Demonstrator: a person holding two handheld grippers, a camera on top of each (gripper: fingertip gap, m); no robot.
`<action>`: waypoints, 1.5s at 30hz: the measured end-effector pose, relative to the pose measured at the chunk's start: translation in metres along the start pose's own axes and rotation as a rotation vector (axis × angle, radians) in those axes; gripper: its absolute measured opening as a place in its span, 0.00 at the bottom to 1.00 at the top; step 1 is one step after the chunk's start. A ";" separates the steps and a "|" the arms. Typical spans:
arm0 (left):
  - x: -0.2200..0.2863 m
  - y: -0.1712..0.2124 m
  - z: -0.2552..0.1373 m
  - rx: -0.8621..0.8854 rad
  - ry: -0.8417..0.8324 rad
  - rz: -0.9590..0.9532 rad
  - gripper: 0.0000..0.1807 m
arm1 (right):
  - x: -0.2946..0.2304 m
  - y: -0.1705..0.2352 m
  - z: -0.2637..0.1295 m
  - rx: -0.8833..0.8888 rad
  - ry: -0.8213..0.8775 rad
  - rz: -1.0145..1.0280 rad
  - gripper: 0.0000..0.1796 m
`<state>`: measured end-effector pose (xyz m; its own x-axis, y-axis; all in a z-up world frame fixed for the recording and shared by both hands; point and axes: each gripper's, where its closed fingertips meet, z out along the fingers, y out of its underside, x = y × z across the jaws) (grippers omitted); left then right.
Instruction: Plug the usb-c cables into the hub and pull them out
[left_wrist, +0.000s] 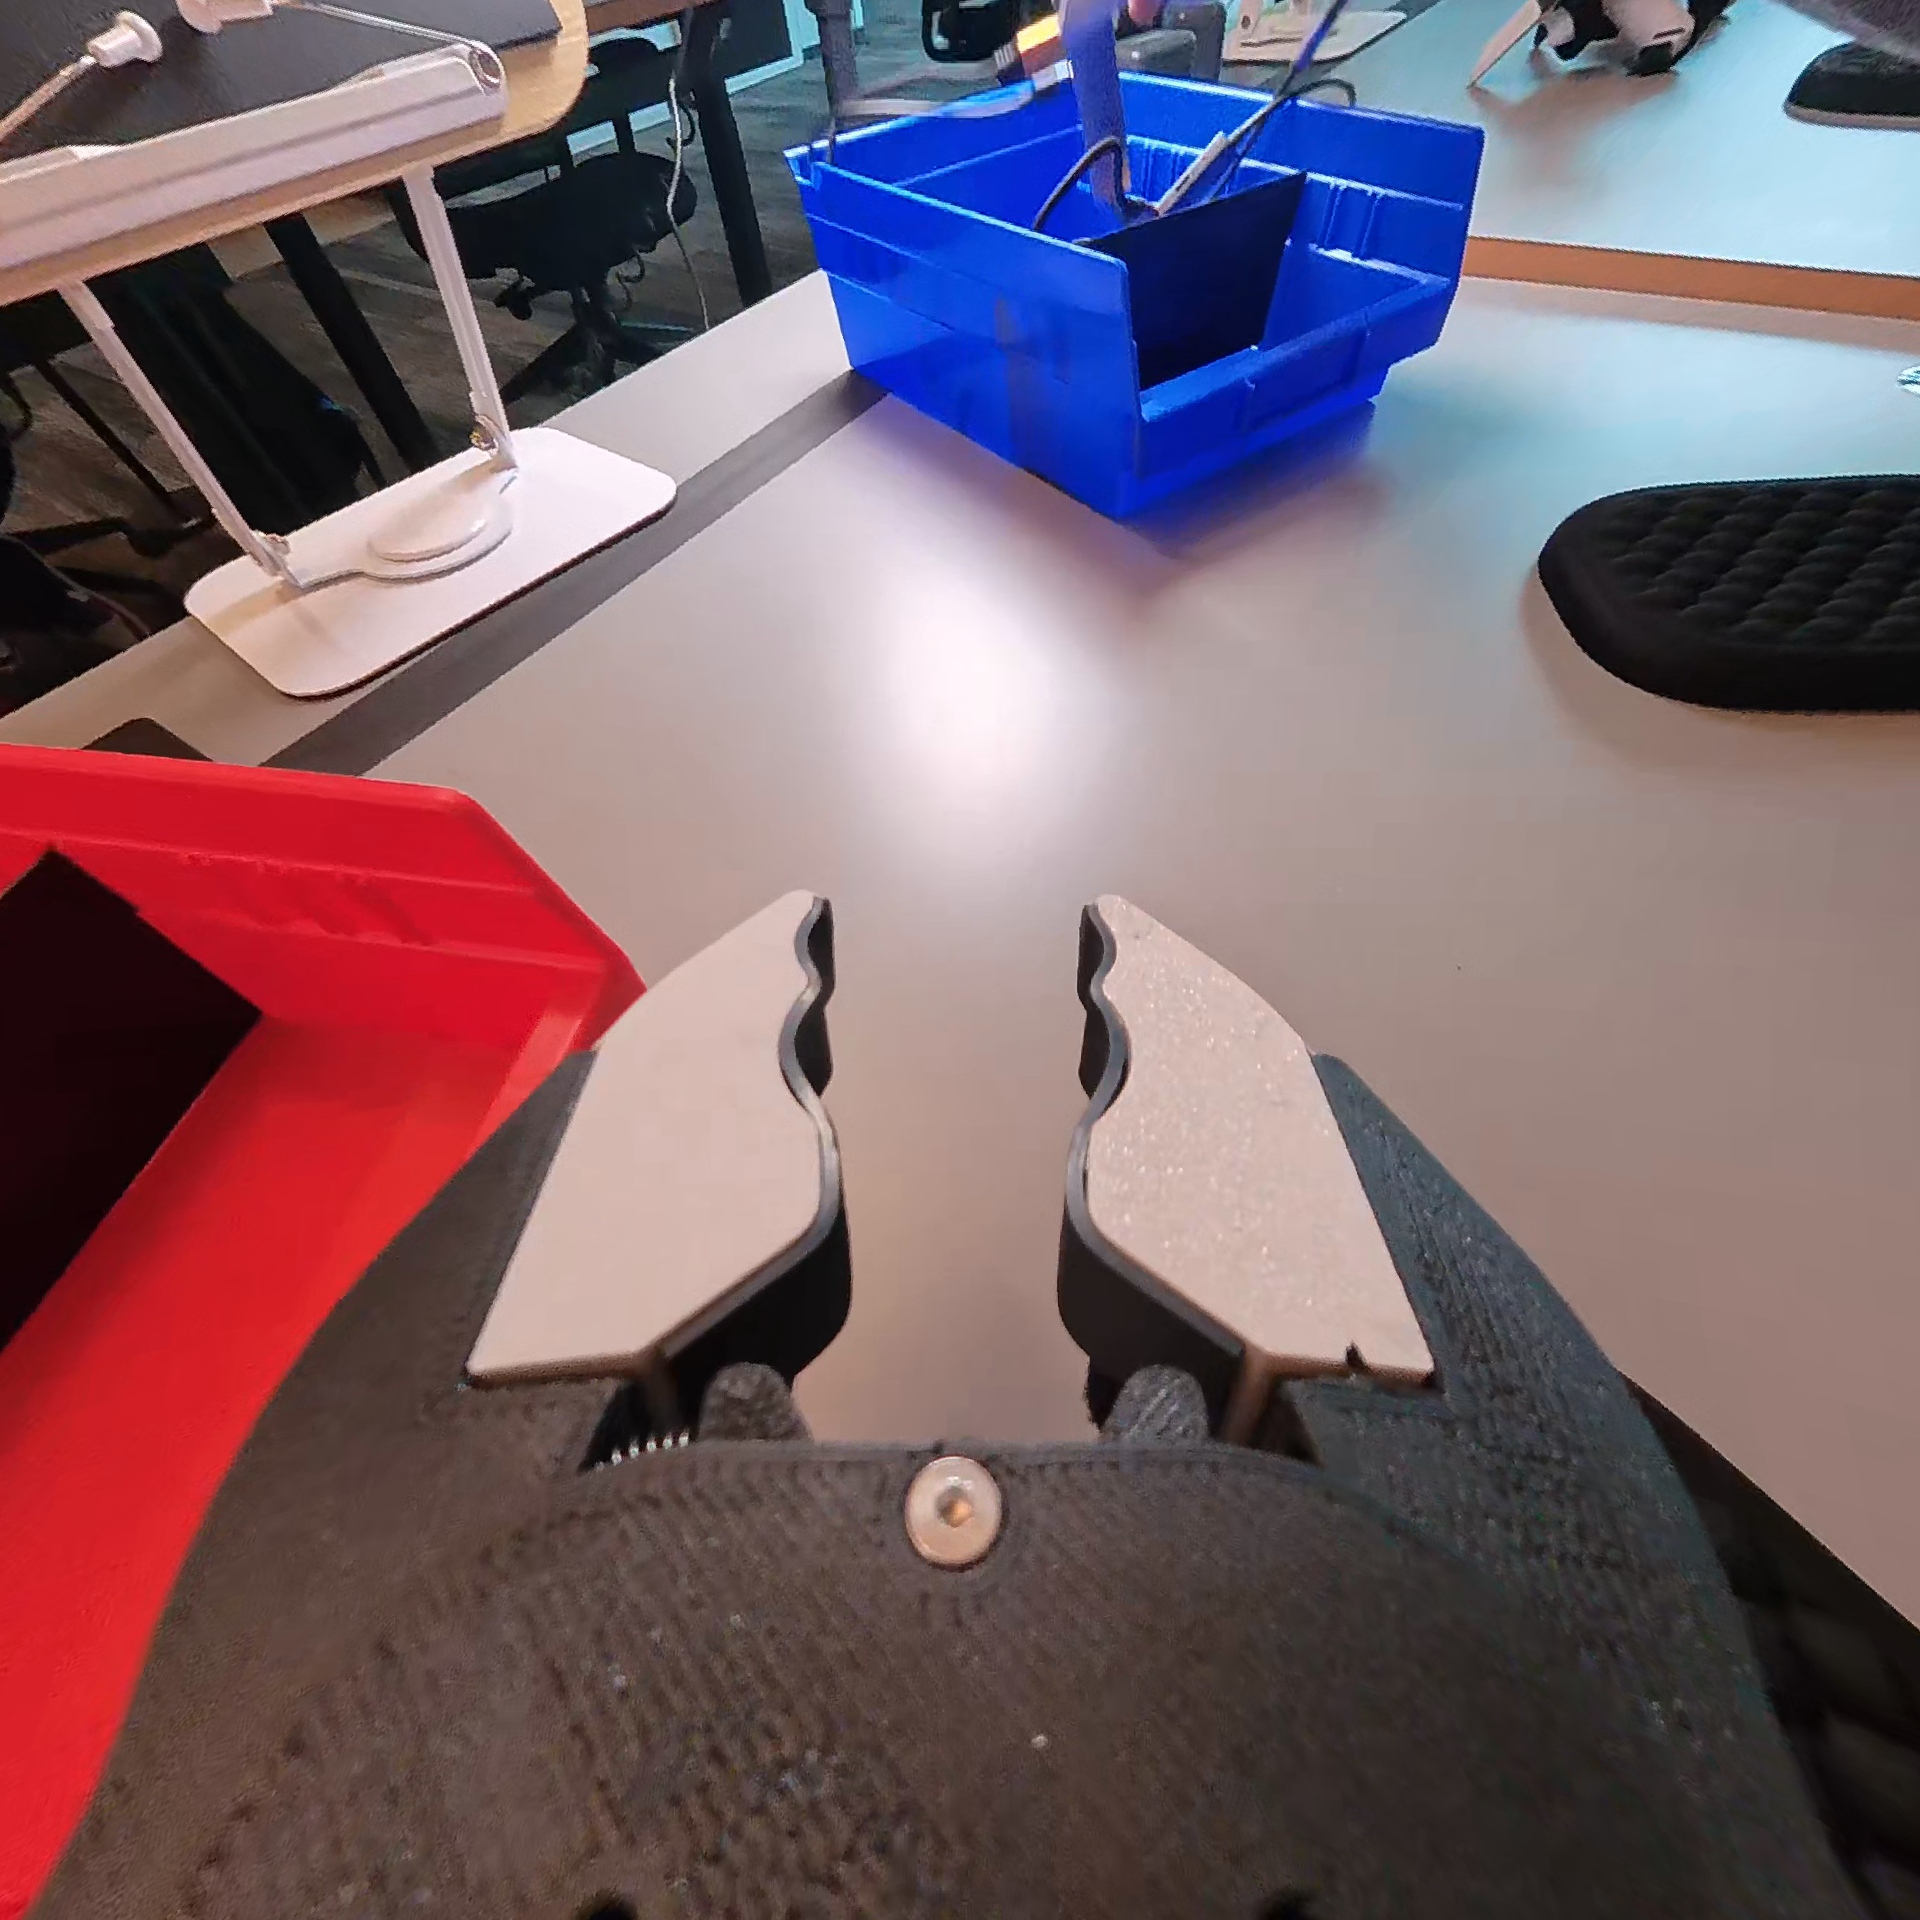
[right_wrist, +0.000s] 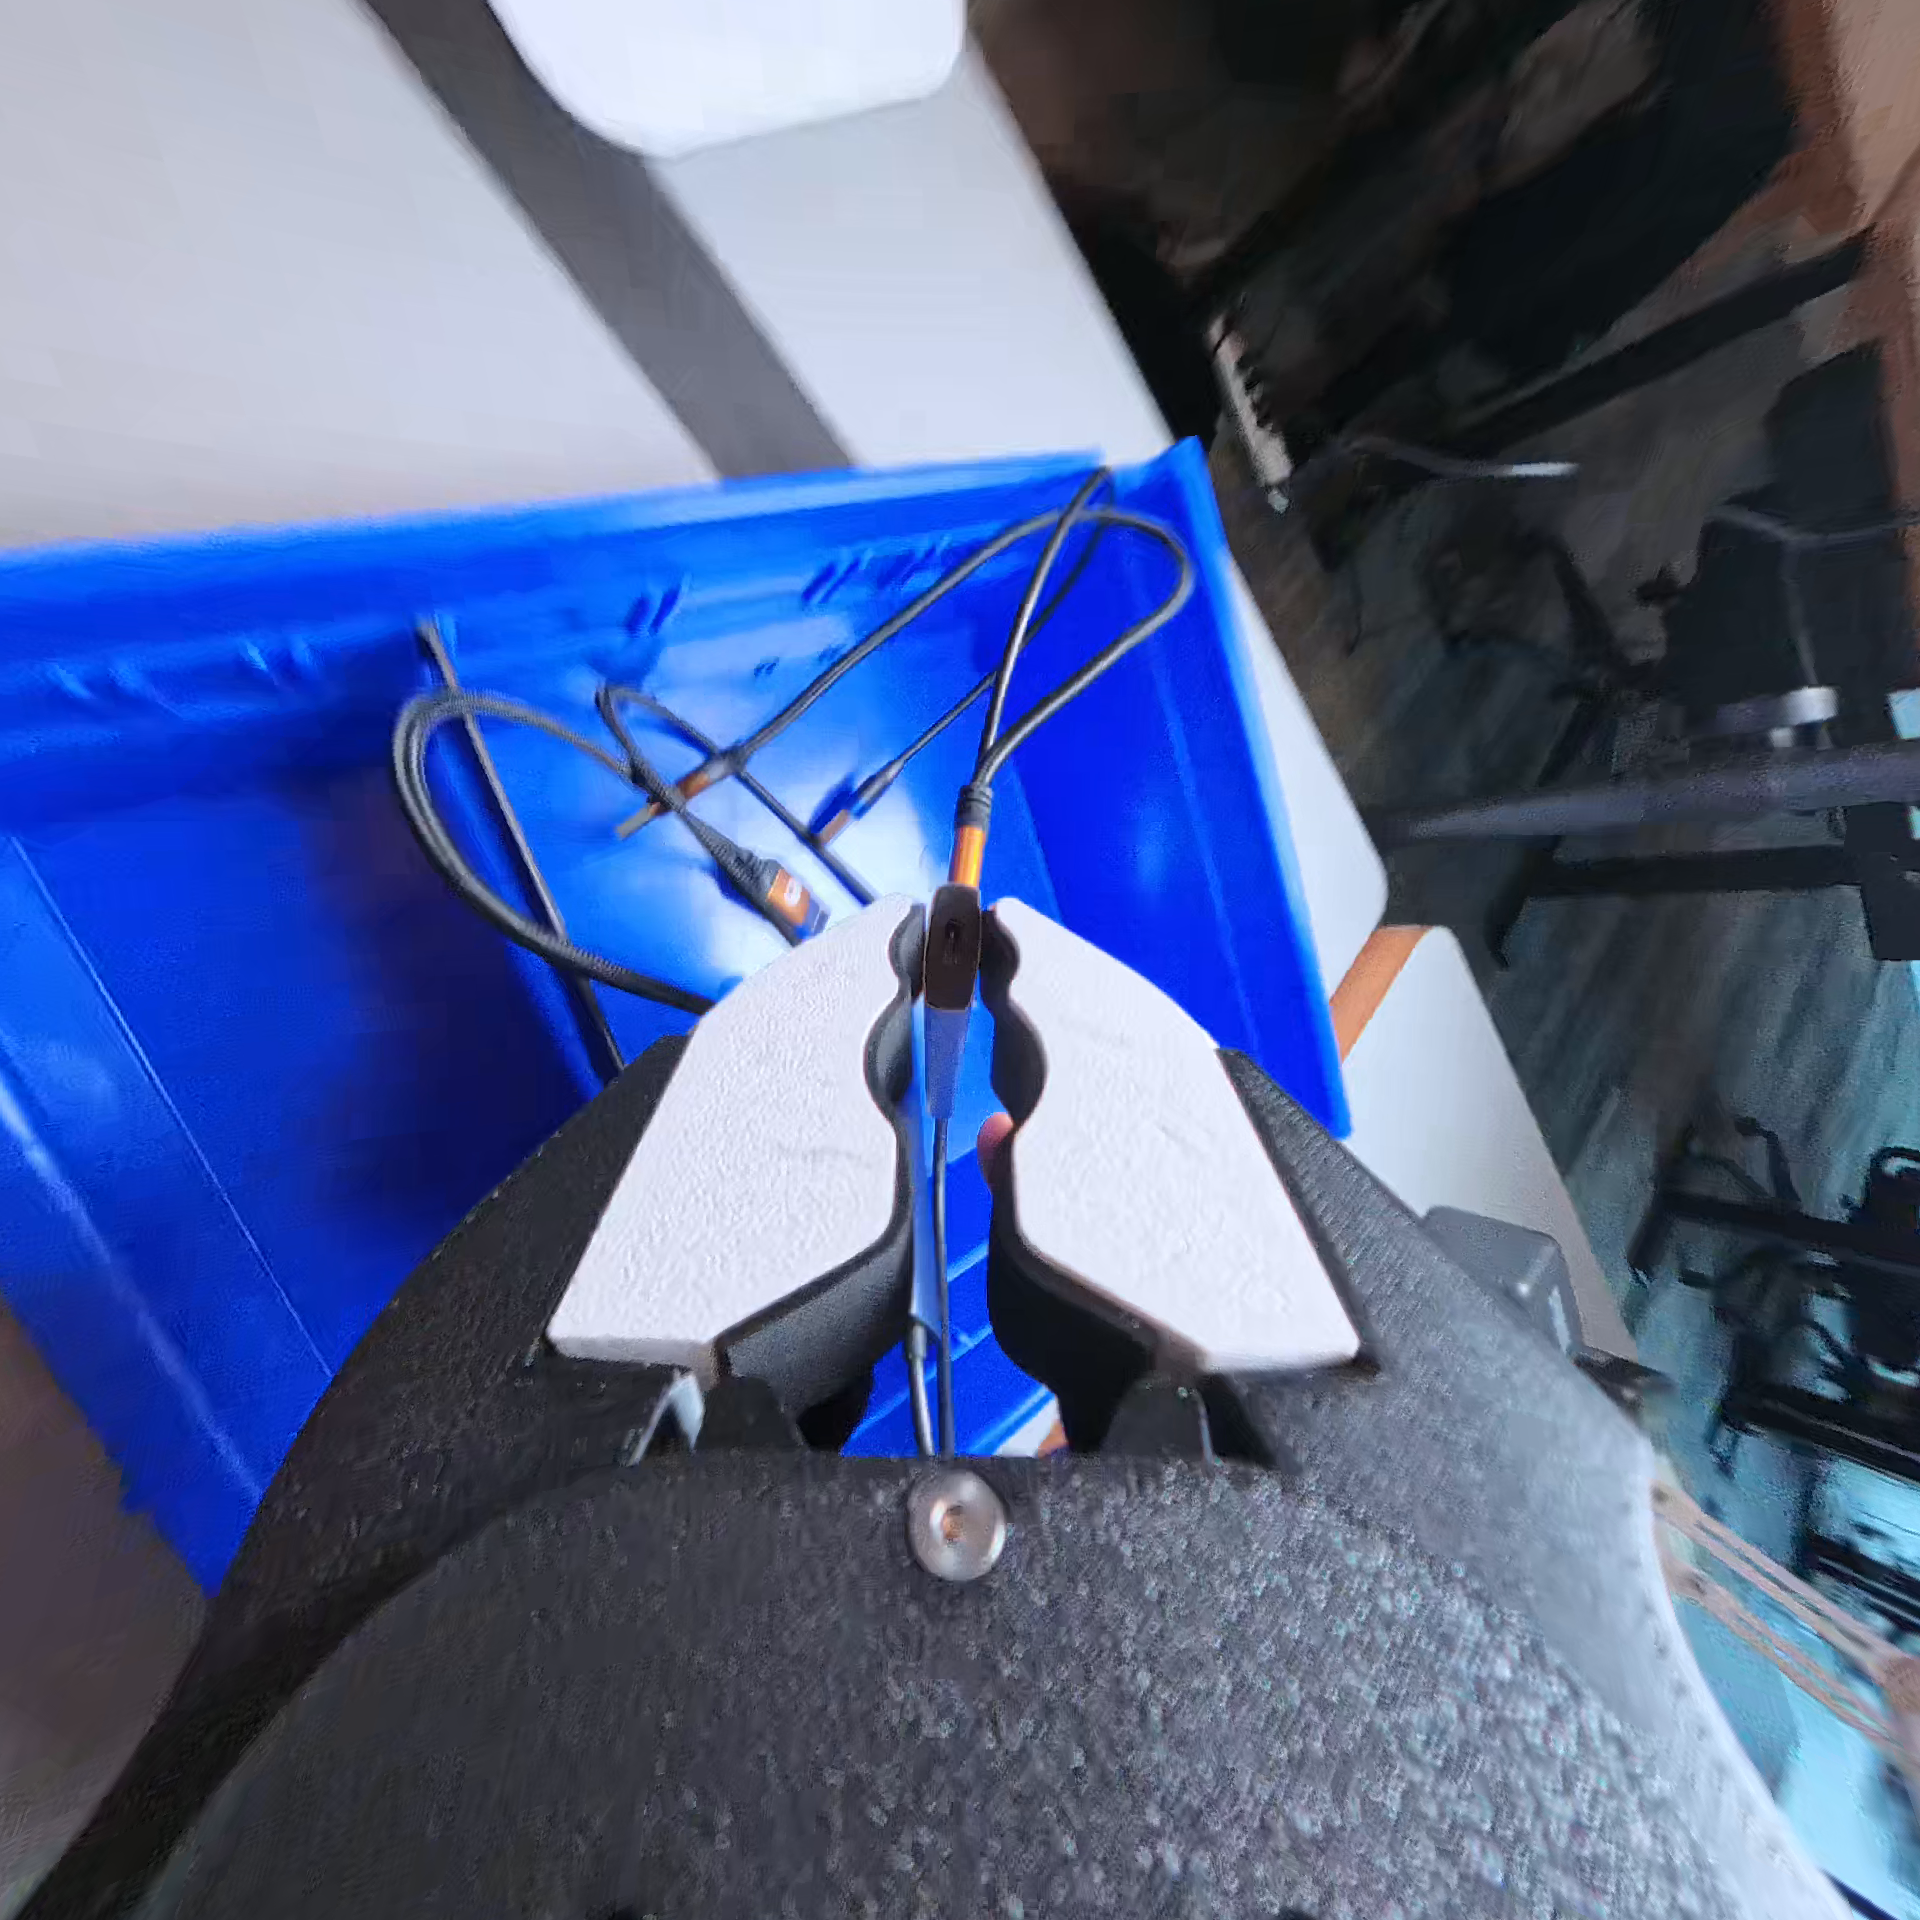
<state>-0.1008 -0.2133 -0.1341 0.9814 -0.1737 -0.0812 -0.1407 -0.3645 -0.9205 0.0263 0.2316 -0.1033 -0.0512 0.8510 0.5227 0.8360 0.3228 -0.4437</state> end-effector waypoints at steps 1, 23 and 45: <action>-0.002 0.000 0.000 0.003 -0.005 -0.005 0.25 | -0.008 0.008 0.010 -0.052 -0.015 -0.035 0.06; -0.099 0.019 -0.061 -0.215 -0.274 -0.008 0.29 | -0.133 0.013 -0.084 0.097 -0.261 -0.245 0.24; -0.087 0.094 0.037 -0.756 -0.113 0.336 0.17 | -0.255 0.022 -0.038 0.035 -0.258 -0.568 0.17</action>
<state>-0.1944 -0.1990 -0.2277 0.8730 -0.3047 -0.3808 -0.4384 -0.8323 -0.3392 0.0786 0.0059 -0.2192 -0.6164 0.6139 0.4931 0.6214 0.7638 -0.1742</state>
